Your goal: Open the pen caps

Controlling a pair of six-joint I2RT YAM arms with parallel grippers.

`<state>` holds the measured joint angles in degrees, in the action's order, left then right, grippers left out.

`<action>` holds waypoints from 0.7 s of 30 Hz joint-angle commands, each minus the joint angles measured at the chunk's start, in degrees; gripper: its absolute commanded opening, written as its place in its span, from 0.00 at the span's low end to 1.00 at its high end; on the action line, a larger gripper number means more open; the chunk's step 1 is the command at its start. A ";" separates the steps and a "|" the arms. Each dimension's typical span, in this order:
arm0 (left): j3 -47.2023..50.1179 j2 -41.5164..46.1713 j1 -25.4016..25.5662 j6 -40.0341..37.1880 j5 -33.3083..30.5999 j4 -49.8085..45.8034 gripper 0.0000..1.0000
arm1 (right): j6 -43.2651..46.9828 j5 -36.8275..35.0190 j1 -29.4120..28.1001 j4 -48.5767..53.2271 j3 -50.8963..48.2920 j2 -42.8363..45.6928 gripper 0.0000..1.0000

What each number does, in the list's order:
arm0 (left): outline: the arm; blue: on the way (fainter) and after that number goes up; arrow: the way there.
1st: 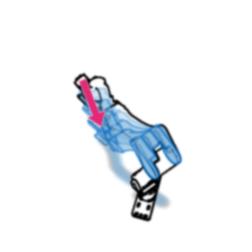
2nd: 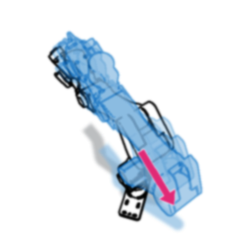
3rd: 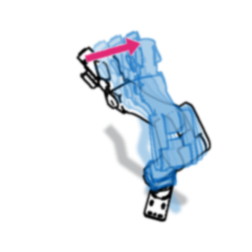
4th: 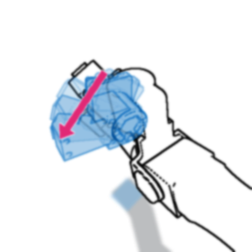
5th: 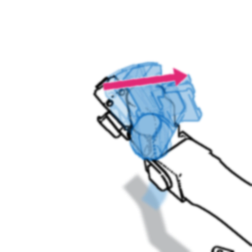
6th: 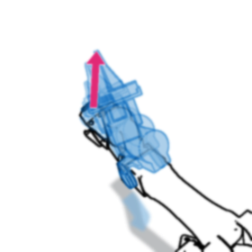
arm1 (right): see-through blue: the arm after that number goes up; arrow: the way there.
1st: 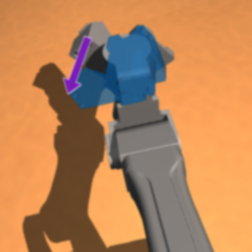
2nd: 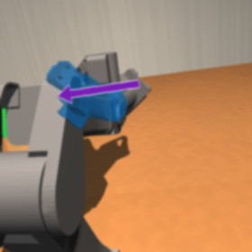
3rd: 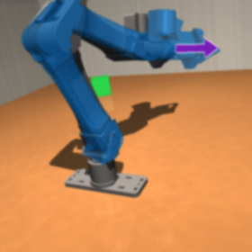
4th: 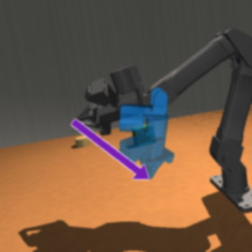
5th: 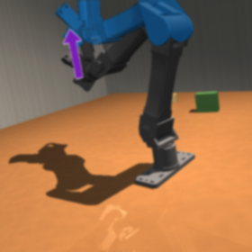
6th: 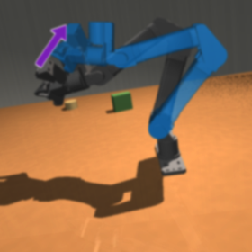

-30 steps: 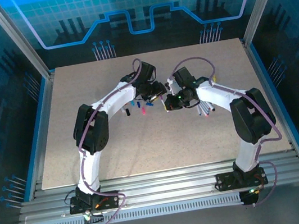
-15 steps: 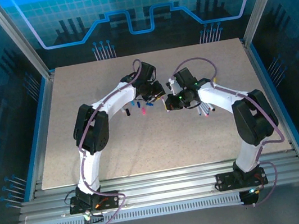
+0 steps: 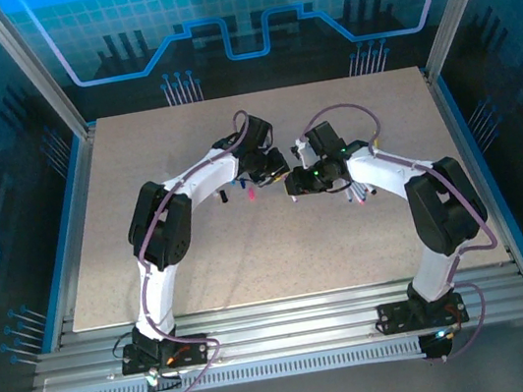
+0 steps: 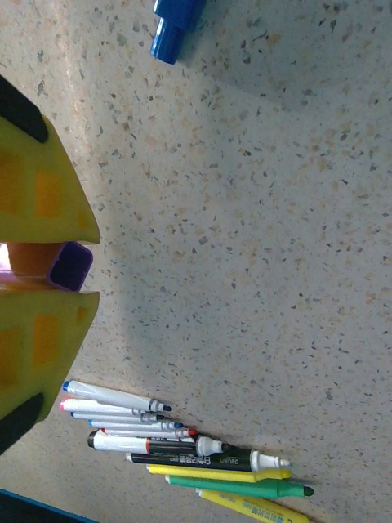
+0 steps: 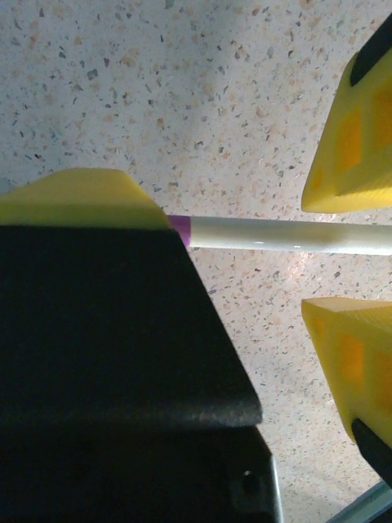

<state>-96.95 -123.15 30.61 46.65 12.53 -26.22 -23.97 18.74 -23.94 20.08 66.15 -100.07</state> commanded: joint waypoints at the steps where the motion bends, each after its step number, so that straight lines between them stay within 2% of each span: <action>1: 0.57 2.92 0.33 0.91 1.70 1.26 0.00 | 0.18 1.56 -0.38 -1.11 -0.32 -0.14 0.33; 12: 0.28 3.79 0.24 1.27 1.96 1.34 0.00 | 0.39 1.56 -0.44 -0.99 0.60 -2.32 0.30; 13: 0.31 3.81 0.23 1.24 2.01 1.34 0.00 | 0.28 1.48 -0.47 -1.01 0.65 -2.47 0.26; 15: 0.18 3.79 0.24 1.06 2.10 1.05 0.00 | -0.05 0.77 -0.35 -1.12 0.50 -2.22 0.06; 16: 0.27 3.72 0.24 0.90 2.05 0.91 0.00 | -0.17 0.78 -0.32 -1.47 0.24 -1.84 0.00; 20: 0.49 3.37 0.24 0.72 1.87 0.43 0.00 | -0.91 0.96 -0.24 -3.80 -1.43 0.82 0.00; 21: 0.45 3.14 0.23 0.72 1.89 0.23 0.04 | -0.91 0.71 -0.28 -3.99 -1.68 1.44 0.00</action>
<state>-96.90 -122.08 30.57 46.65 12.95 -25.28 -24.62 18.90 -23.94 18.33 65.36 -101.34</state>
